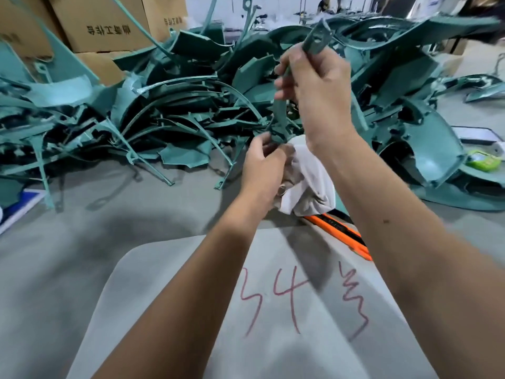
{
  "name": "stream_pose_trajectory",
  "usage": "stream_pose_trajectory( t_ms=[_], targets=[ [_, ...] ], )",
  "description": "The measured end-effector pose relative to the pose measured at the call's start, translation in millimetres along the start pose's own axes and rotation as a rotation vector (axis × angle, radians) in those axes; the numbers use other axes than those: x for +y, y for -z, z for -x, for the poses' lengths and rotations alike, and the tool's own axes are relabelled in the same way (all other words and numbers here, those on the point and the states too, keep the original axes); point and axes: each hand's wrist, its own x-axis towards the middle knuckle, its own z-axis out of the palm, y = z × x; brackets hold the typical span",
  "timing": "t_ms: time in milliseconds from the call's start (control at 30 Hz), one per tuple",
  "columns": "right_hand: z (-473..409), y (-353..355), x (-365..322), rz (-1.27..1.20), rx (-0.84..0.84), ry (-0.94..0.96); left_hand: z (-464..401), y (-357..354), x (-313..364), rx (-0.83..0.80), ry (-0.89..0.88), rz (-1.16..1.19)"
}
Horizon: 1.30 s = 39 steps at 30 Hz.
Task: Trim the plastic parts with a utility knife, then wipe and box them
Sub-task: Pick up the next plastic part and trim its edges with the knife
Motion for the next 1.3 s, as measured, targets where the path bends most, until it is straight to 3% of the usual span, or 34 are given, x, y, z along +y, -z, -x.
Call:
stream_pose_trajectory(
  t_ms=[133, 267, 367, 533, 600, 700, 800, 900, 1000, 1100, 1167, 1300],
  targets=[
    [5.5, 3.2, -25.2, -0.115, -0.01, 0.027, -0.8, 6.2, 16.6, 0.004, -0.135, -0.108],
    [22.3, -7.8, -47.0, -0.14, -0.102, 0.194, -1.9, 8.6, 25.5, -0.013, -0.269, -0.014],
    [31.4, -20.4, -60.8, -0.18, -0.213, 0.259, -3.0, 13.3, 39.2, 0.155, -0.413, 0.062],
    [40.8, -22.4, -59.6, -0.228, -0.459, 0.156, -13.3, 53.3, 49.7, 0.41, -0.544, -0.035],
    [44.7, -17.5, -48.2, -0.049, -0.499, 0.127, -16.7, 69.5, 37.7, 0.427, -0.498, 0.018],
    [54.2, -6.5, -18.2, 0.435, -0.416, 0.201, -16.6, 88.8, 20.1, 0.584, -0.38, 0.136],
    [67.2, 13.3, 11.2, 0.795, -0.45, 0.091, -15.2, 109.9, 9.0, 0.684, -0.337, 0.309],
    [79.5, 36.7, 38.5, 1.208, -0.6, -0.116, -2.1, 133.3, 11.8, 0.754, -0.673, -0.087],
    [95.7, 42.4, 57.2, 1.175, -0.656, -0.147, 4.8, 151.3, 25.0, 0.615, -0.932, -0.314],
    [116.9, 28.3, 63.1, 0.956, -0.706, -0.11, 7.3, 156.4, 43.6, 0.607, -0.902, -0.506],
    [133.7, 9.9, 62.3, 0.799, -0.743, -0.085, 6.1, 159.1, 55.1, 0.567, -0.841, -0.447],
    [149.2, -32.1, 72.4, 0.73, -0.808, -0.021, -2.6, 163.6, 67.2, 0.409, -0.718, -0.695]
  ],
)
